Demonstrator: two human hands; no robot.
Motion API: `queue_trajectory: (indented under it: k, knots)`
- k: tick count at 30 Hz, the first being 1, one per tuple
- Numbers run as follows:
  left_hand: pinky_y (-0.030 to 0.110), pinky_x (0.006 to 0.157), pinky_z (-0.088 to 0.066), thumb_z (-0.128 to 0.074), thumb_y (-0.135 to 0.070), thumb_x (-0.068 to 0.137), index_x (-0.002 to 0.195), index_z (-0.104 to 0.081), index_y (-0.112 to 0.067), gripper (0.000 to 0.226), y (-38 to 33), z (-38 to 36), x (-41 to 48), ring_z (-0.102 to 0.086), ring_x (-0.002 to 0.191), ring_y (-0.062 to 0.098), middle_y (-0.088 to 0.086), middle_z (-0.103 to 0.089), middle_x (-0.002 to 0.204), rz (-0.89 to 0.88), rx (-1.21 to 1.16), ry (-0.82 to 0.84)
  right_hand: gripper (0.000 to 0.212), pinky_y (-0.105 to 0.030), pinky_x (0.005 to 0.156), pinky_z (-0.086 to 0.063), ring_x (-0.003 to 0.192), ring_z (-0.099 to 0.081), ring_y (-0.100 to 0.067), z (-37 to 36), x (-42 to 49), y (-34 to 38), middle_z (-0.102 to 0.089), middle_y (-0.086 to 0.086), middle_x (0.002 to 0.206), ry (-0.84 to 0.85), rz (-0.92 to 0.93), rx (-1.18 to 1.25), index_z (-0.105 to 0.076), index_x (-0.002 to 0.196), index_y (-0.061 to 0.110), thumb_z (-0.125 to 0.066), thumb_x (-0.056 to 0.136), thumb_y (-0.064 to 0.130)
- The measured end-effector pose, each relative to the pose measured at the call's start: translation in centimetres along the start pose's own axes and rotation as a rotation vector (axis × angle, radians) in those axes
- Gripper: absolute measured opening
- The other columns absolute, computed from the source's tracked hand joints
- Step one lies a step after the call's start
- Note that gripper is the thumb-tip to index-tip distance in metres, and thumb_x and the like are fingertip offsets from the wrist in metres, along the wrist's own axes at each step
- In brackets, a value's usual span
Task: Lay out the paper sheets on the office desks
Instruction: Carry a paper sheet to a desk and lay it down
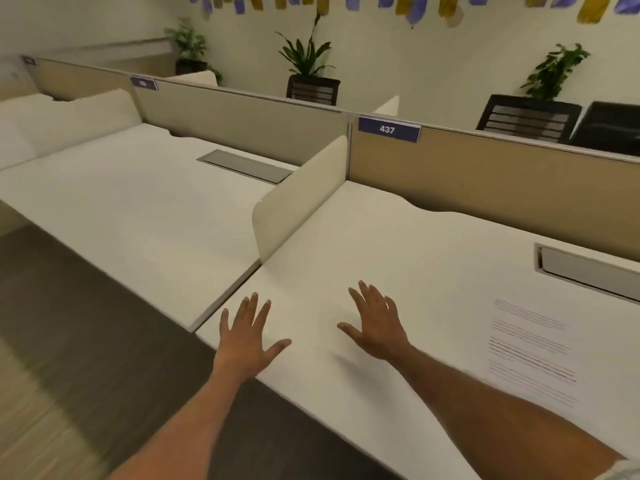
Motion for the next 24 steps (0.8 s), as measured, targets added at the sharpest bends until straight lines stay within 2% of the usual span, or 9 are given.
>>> queue_trajectory:
  k: [7,13,19,24]
  knots:
    - [0.058,0.120,0.007,0.001,-0.092,0.072,0.156,0.004,-0.028,0.105,16.4,-0.3,-1.2,0.014,0.151,0.020,0.002,0.014,0.164,0.143,-0.008,-0.018,0.080,-0.045,0.122,-0.004,0.153,0.002,-0.022,-4.0,6.3,14.7,0.003,0.001,0.166,0.015,0.125,-0.003,-0.007,0.157,0.029,-0.032,0.093,0.070]
    - [0.058,0.120,0.007,-0.003,-0.093,0.073,0.156,0.000,-0.027,0.106,27.3,-0.6,-4.3,0.012,0.151,0.021,0.003,0.011,0.164,0.293,-0.060,-0.033,0.083,-0.047,0.122,-0.003,0.153,0.000,-0.022,-9.1,10.7,26.7,0.002,0.003,0.166,0.088,0.258,-0.011,-0.007,0.155,0.034,-0.028,0.087,0.077]
    - [0.057,0.119,0.002,-0.011,-0.092,0.073,0.156,-0.009,-0.027,0.106,39.0,-1.3,-7.4,0.004,0.153,0.020,0.003,0.002,0.166,0.485,-0.100,-0.072,0.083,-0.043,0.116,0.009,0.153,0.005,-0.022,-13.3,16.6,39.2,0.007,0.005,0.166,0.143,0.436,-0.021,-0.003,0.153,0.039,-0.018,0.085,0.082]
    - [0.059,0.119,-0.005,-0.007,-0.094,0.069,0.156,-0.013,-0.027,0.110,49.1,-2.6,-7.9,-0.002,0.153,0.021,0.004,-0.003,0.166,0.634,-0.089,-0.049,0.084,-0.043,0.118,0.006,0.153,0.001,-0.022,-17.8,22.3,48.8,0.003,0.003,0.166,0.187,0.542,-0.021,-0.004,0.155,0.036,-0.020,0.085,0.081]
Point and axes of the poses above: each hand's wrist, its own x-axis towards the middle knuckle, its own z-axis out of the back of the hand, y = z × x, the point moved 8 cm from there along x, towards the middle knuckle
